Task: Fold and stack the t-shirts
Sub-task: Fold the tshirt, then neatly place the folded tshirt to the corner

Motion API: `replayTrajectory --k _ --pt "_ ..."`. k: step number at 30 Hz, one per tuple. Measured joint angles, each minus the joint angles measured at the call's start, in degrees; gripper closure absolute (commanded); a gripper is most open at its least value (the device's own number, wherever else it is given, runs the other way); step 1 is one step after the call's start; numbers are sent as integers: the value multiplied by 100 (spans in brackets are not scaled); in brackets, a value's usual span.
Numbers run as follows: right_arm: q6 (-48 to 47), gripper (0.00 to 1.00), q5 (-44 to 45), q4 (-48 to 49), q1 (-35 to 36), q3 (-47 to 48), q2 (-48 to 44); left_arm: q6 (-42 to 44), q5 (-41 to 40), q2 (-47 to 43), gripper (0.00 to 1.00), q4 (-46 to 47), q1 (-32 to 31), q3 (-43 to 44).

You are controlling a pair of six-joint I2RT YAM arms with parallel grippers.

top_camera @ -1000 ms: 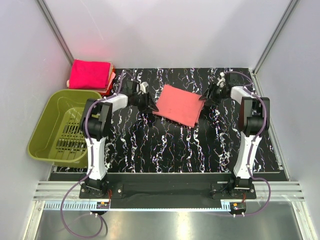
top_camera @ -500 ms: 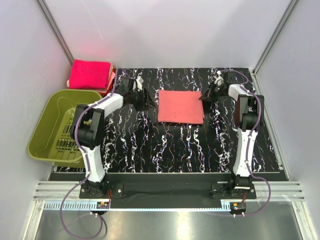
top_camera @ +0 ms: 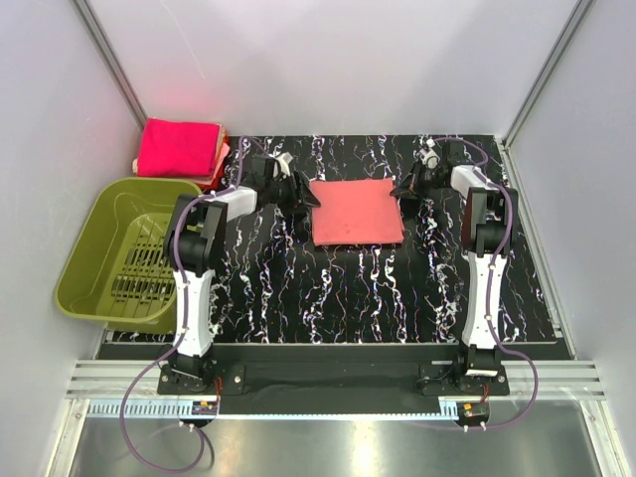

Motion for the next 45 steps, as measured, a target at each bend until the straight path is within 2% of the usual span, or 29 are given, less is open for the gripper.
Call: replayTrajectory --k 5,13,20,26,29,30,33,36,38,40,45 --pt "-7 100 -4 -44 0 4 2 -195 -133 197 43 328 -50 136" --pt "-24 100 -26 -59 0 4 2 -192 -684 398 48 339 -50 509" --pt "-35 100 -61 -83 0 7 7 -210 -599 575 48 503 -59 675" --pt "-35 100 -164 -138 -2 81 72 -264 -509 667 54 667 -101 695" --pt "-37 99 -173 -142 -2 81 72 -315 -535 688 69 667 -136 695" --pt "-37 98 -177 -146 -2 81 72 -330 -538 702 79 656 -149 695" --pt "-37 98 -188 -162 -2 81 72 -356 -551 719 99 603 -179 695" --pt "-22 90 -184 -164 -2 81 72 -356 -553 717 100 584 -199 697" --pt "70 74 -146 -166 -2 79 61 -354 -553 706 100 562 -203 697" --pt "201 66 -90 -166 -24 13 -20 -330 -570 651 100 444 -219 697" --pt "407 60 234 -232 -90 -468 -645 -109 -678 157 100 -238 -343 697"
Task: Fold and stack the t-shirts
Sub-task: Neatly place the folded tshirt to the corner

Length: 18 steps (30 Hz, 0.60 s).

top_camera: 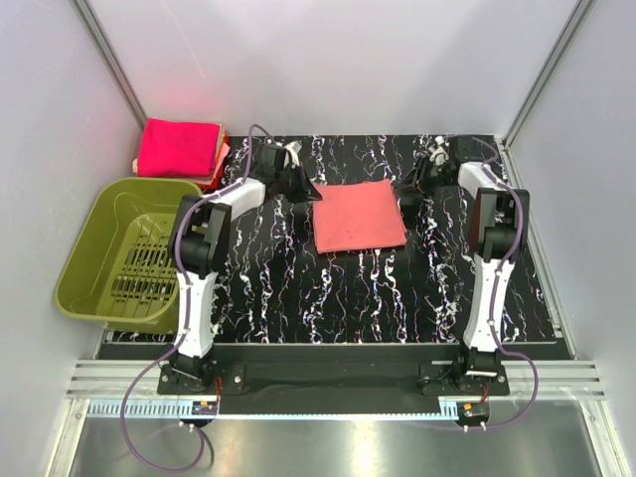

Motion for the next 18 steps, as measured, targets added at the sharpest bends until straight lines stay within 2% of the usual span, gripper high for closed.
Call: replayTrajectory --k 10,18 --pt "433 63 219 321 -308 -1084 -1749 879 -345 -1082 100 -1445 -118 391" --pt "802 64 66 1021 -282 -2249 -2481 1803 -852 -1126 100 -2669 103 1045"
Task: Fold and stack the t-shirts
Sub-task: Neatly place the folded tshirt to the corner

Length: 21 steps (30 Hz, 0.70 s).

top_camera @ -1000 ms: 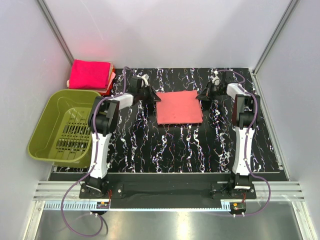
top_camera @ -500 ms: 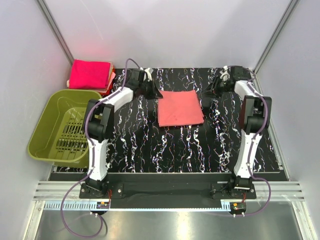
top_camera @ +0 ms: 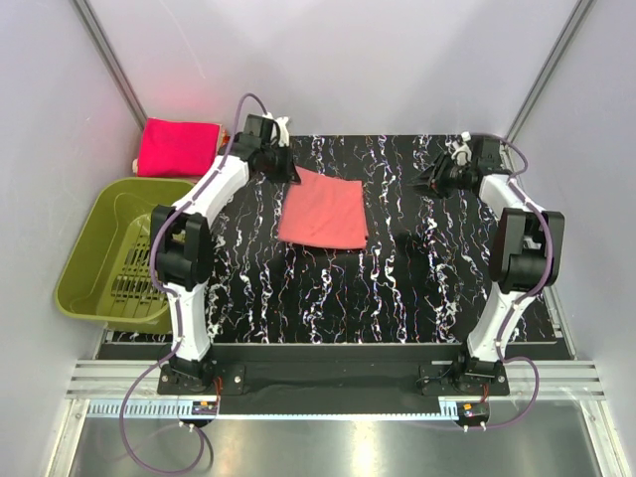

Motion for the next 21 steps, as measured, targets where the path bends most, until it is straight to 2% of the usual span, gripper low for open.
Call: replayTrajectory --k 6,11,21 --pt "319 66 -136 557 0 -1040 -463 820 -245 28 100 -780 334 916" --pt "656 67 -236 1126 2 -1558 -787 1432 -540 46 100 -1272 590 1738" --pt "931 67 -385 1773 7 -1685 -1193 2142 -999 68 100 -1781 1370 2594"
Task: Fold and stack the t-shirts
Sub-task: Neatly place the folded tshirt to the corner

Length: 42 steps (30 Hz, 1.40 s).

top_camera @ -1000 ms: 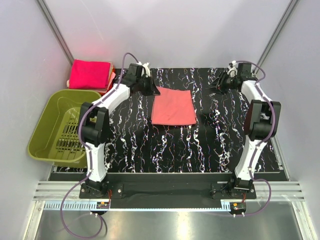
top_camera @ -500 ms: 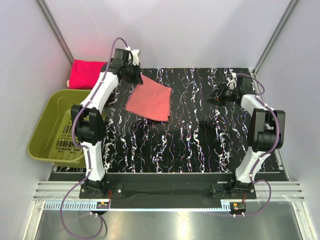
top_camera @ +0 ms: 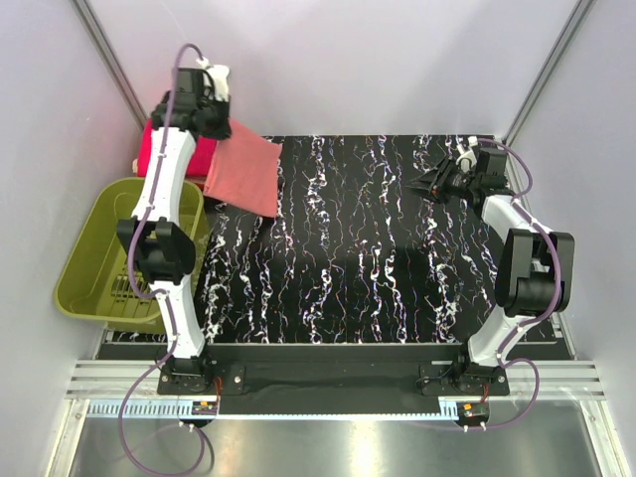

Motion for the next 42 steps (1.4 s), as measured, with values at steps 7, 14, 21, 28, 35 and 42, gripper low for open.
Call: replayTrajectory --k 7,14,21,28,35,42 --pt "26 67 -42 144 0 -9 -17 433 -146 4 100 293 496 470" --pt "28 67 -50 197 0 -11 -17 1064 -20 83 100 431 699 470" --pt "24 67 -50 345 0 -35 -17 1366 101 83 100 715 879 470" --pt "24 67 -48 413 0 -44 -17 1674 315 83 100 1255 1342 420" --pt "24 66 -42 529 0 -48 -15 1810 481 166 100 1993 1851 52" --pt "22 66 -17 605 0 -59 26 1834 389 588 100 3095 1987 -127"
